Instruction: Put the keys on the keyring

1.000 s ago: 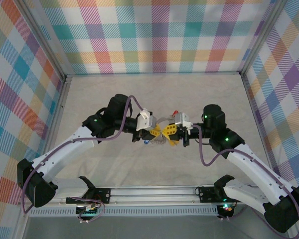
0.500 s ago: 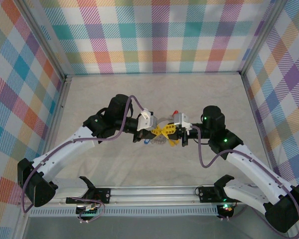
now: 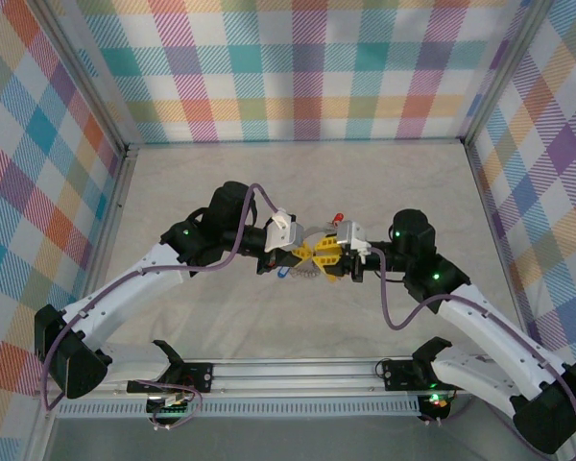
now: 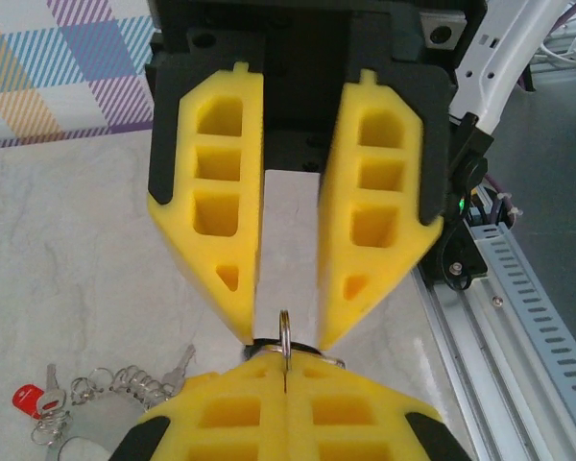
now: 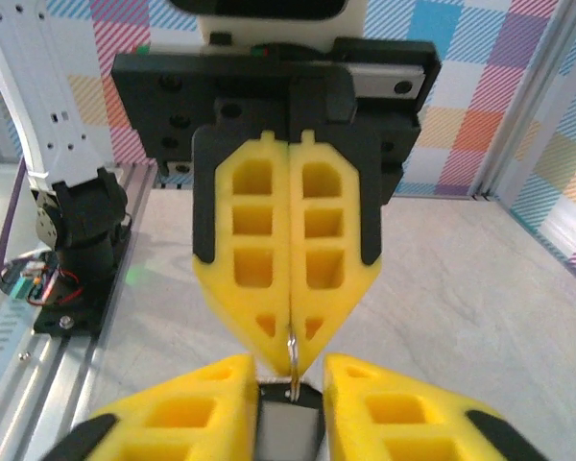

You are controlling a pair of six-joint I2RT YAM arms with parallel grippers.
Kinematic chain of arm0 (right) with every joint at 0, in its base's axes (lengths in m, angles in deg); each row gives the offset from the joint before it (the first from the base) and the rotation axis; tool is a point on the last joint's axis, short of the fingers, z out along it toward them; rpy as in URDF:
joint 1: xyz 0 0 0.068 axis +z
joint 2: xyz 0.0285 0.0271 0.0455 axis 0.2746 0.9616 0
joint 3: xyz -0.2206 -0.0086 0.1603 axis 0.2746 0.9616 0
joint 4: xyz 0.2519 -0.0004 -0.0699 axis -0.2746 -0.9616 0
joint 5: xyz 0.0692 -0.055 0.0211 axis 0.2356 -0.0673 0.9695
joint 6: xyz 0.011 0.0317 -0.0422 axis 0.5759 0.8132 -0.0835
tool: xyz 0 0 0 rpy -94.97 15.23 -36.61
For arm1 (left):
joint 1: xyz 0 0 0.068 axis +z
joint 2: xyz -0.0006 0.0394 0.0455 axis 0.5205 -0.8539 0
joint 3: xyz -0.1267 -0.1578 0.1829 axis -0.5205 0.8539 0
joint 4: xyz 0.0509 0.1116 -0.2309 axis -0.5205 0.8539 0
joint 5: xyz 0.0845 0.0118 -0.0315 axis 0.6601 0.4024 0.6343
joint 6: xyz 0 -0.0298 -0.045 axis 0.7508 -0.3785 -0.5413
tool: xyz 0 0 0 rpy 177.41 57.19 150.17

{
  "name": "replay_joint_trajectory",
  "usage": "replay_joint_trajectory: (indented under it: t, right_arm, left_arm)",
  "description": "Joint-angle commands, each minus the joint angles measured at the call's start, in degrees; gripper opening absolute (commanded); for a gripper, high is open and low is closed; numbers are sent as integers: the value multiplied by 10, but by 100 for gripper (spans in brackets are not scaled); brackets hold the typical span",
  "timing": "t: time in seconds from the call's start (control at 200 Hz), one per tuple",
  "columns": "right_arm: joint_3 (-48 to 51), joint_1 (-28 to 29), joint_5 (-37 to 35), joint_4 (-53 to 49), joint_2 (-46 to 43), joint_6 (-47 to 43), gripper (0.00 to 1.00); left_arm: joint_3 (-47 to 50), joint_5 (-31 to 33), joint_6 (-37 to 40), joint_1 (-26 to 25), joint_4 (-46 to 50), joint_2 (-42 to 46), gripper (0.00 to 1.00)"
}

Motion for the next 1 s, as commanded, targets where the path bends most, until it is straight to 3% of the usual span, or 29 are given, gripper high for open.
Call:
replay_joint_trajectory:
  t: [0.0, 0.66, 0.995]
  right_arm:
    - [8, 3, 6, -20, -16, -14, 28]
    - [-3, 2, 1, -17, 1, -18, 20]
    - [0, 2, -3, -21, -11, -27, 24]
  left_arm:
    - [-18, -5, 0, -8, -12, 10, 0]
    - [-32, -34, 16, -8, 25, -10, 0]
    - [-38, -27, 17, -8, 33, -15, 0]
